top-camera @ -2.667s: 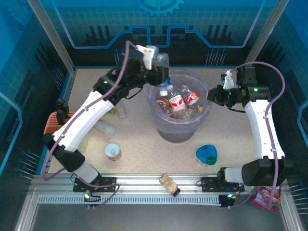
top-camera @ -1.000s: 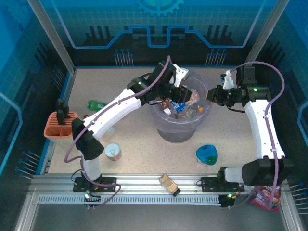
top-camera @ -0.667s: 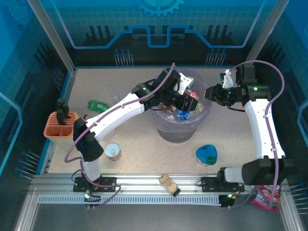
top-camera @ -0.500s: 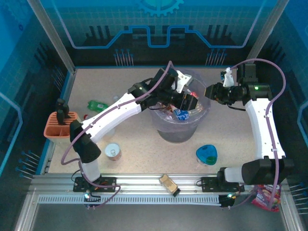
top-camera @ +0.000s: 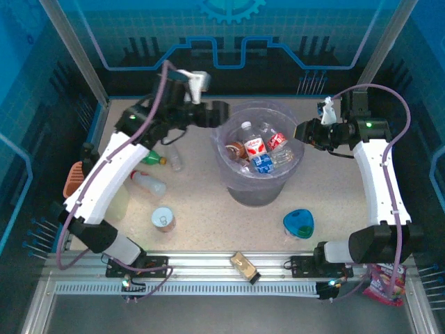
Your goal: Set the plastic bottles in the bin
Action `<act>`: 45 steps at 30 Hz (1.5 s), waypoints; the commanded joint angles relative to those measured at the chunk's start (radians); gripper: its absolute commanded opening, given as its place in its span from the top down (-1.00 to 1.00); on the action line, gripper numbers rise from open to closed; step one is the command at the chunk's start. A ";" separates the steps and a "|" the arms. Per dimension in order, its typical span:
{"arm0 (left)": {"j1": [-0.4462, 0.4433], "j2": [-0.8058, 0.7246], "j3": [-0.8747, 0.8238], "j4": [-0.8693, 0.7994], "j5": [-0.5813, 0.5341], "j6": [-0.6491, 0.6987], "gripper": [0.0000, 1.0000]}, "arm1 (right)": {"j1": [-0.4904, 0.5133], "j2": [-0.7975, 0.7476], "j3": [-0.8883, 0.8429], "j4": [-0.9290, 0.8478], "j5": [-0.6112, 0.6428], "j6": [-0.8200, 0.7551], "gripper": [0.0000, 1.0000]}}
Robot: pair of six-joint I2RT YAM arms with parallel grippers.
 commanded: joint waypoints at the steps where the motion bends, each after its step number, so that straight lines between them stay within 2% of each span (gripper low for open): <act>1: 0.108 -0.011 -0.128 -0.100 -0.081 -0.047 -0.75 | 0.017 0.004 0.033 0.007 -0.054 -0.020 0.23; 5: 0.244 -0.001 -0.306 0.012 -0.063 -0.114 -0.77 | 0.017 0.007 0.018 0.019 -0.062 -0.022 0.22; 8: 0.286 0.056 -0.382 0.071 -0.095 -0.151 -0.73 | 0.018 0.005 0.009 0.024 -0.070 -0.023 0.21; 12: 0.291 0.169 -0.397 0.075 -0.165 -0.156 -0.69 | 0.017 -0.002 -0.003 0.032 -0.085 -0.017 0.20; 22: 0.311 0.384 -0.387 0.101 -0.244 -0.181 -0.66 | 0.018 -0.021 -0.013 0.031 -0.089 -0.014 0.18; 33: 0.335 0.505 -0.387 0.145 -0.202 -0.181 -0.51 | 0.018 -0.029 -0.023 0.036 -0.088 -0.009 0.17; 40: 0.335 0.512 -0.398 0.174 -0.177 -0.196 -0.12 | 0.018 -0.024 -0.002 0.025 -0.085 -0.015 0.17; 45: 0.335 0.504 -0.378 0.161 -0.176 -0.190 -0.04 | 0.018 -0.027 -0.001 0.027 -0.086 -0.013 0.17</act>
